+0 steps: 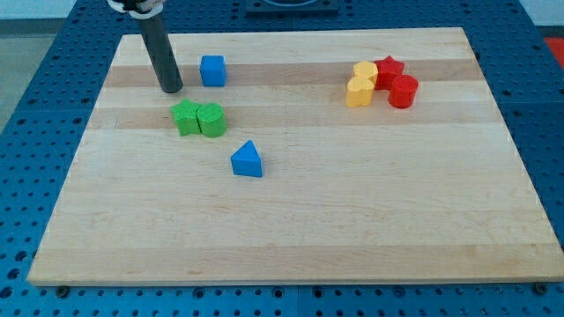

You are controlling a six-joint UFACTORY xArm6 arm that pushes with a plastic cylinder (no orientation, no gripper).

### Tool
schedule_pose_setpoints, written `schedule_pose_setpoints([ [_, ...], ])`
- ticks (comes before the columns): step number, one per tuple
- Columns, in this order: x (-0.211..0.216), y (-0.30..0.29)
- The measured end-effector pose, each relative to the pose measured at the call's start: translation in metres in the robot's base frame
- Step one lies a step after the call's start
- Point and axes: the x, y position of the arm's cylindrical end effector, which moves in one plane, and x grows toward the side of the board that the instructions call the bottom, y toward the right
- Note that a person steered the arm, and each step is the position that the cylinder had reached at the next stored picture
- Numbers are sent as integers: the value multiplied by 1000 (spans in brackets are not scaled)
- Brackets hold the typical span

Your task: Move the blue cube towards top left

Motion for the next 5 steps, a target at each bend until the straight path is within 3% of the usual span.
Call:
schedule_pose_setpoints([
  [2,14,107],
  [3,11,134],
  [4,-24,123],
  [5,-28,104],
])
